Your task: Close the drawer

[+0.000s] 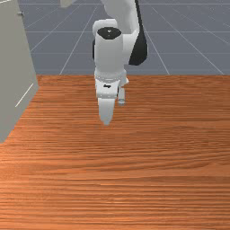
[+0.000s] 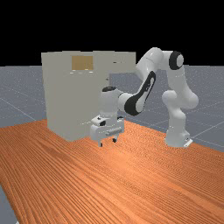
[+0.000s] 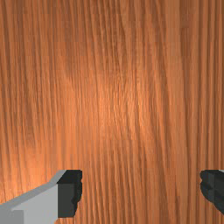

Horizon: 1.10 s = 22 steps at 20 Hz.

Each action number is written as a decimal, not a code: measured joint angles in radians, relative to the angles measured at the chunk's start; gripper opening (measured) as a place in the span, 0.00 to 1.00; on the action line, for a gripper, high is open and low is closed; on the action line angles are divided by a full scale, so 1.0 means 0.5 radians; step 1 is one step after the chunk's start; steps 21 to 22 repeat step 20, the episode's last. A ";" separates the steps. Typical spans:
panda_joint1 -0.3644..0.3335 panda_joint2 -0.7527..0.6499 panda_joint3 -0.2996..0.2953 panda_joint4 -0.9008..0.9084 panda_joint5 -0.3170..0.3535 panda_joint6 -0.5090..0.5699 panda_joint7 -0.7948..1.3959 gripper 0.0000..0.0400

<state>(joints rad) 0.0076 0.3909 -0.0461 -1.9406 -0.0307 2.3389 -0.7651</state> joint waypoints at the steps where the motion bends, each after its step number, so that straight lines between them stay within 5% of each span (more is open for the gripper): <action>1: 0.000 0.000 0.000 0.000 0.000 0.000 0.000 0.61; 3: 0.000 0.000 0.000 0.000 0.000 0.000 0.000 0.22; 6: 0.001 -0.063 -0.001 -0.064 -0.002 0.057 0.002 0.05; 7: 0.002 -0.232 -0.005 -0.208 -0.009 0.235 0.011 0.03; 11: 0.006 -0.553 -0.003 0.208 -0.006 -0.418 -0.008 0.00; 12: 0.007 -0.510 -0.003 0.396 -0.006 -0.740 -0.018 0.00; 13: -0.002 -0.647 -0.014 0.226 0.133 -0.770 -0.108 0.00; 15: 0.009 -1.009 -0.013 -0.182 -0.008 -0.706 -0.142 0.00; 17: -0.032 -0.943 -0.173 -0.071 0.048 -0.726 -0.797 0.00; 19: -0.259 -0.478 -0.359 0.563 0.260 -0.976 -2.038 0.00; 20: -0.514 -0.115 -0.362 1.104 0.343 -1.177 -2.258 0.00; 22: -0.514 -0.115 -0.362 1.104 0.343 -1.177 -2.258 0.00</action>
